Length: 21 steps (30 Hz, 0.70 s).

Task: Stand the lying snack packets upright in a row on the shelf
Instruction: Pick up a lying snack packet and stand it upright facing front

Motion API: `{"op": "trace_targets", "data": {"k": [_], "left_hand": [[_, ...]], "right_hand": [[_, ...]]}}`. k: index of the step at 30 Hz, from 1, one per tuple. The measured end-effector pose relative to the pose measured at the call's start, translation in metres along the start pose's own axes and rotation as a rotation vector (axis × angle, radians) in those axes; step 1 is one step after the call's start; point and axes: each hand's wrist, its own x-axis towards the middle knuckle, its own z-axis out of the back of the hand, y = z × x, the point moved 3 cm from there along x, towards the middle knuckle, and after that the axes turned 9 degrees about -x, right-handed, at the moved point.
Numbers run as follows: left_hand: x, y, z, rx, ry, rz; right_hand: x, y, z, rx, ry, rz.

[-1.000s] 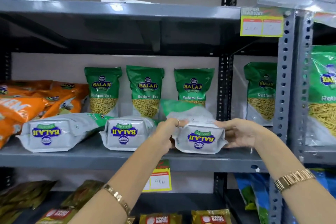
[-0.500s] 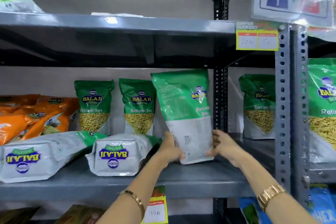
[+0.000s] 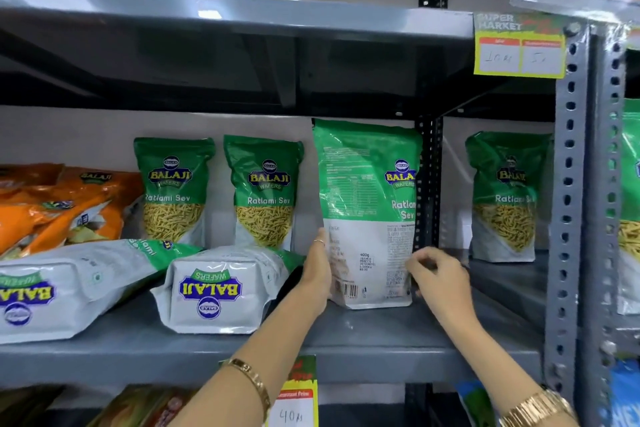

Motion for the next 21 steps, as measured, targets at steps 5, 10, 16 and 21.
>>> {"op": "trace_targets", "data": {"k": [5, 10, 16, 21], "left_hand": [[-0.003, 0.006, 0.003, 0.225, -0.080, -0.034], [-0.011, 0.000, 0.007, 0.479, -0.158, -0.251], [-0.013, 0.001, 0.003, 0.431, -0.126, -0.270], [0.012, -0.007, -0.012, 0.388, -0.108, -0.078]], "right_hand": [[0.006, -0.006, -0.002, 0.160, 0.077, -0.142], [0.013, -0.010, -0.018, 0.330, 0.332, -0.414], [0.011, -0.007, -0.023, 0.106, 0.317, -0.282], [-0.003, 0.014, -0.010, -0.183, 0.192, 0.157]]}}
